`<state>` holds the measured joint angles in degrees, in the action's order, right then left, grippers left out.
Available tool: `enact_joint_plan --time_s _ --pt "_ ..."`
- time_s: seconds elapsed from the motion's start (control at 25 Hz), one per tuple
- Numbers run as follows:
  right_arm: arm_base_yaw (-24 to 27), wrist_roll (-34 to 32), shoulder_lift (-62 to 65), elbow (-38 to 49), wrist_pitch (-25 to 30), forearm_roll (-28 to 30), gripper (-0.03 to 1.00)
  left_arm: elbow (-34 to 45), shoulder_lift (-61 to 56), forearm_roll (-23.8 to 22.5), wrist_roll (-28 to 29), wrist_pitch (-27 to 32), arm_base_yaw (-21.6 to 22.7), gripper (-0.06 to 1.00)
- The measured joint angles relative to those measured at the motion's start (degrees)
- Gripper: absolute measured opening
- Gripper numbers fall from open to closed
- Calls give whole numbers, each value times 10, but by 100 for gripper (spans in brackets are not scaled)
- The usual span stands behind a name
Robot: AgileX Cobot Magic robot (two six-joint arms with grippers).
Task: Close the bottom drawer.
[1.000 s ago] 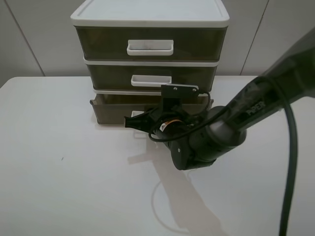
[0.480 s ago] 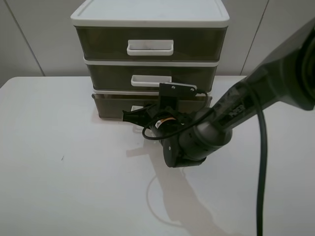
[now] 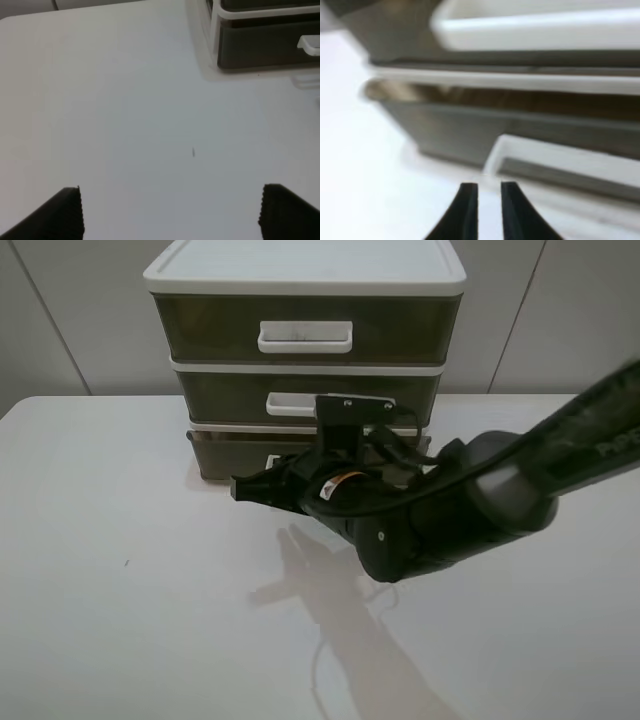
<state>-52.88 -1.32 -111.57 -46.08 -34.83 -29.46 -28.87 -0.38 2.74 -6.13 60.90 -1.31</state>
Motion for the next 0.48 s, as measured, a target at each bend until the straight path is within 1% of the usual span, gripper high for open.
enact_joint_plan --time_s 0.08,0.12,0.16,0.28,0.32,0.4,0.48 --pt "8 -1 34 22 51 42 15 0 0 0 0 0 0 72" --pt "17 -1 53 34 76 55 23 0 0 0 0 0 0 72" --pt "26 -1 68 46 98 59 34 0 0 0 0 0 0 72" --pt "75 -2 132 85 183 56 66 0 0 0 0 0 0 72" --pt "91 -2 154 98 218 56 73 0 0 0 0 0 0 72" --pt "135 -1 218 120 293 55 79 0 0 0 0 0 0 72" --pt "179 0 286 131 363 59 81 0 0 0 0 0 0 72"
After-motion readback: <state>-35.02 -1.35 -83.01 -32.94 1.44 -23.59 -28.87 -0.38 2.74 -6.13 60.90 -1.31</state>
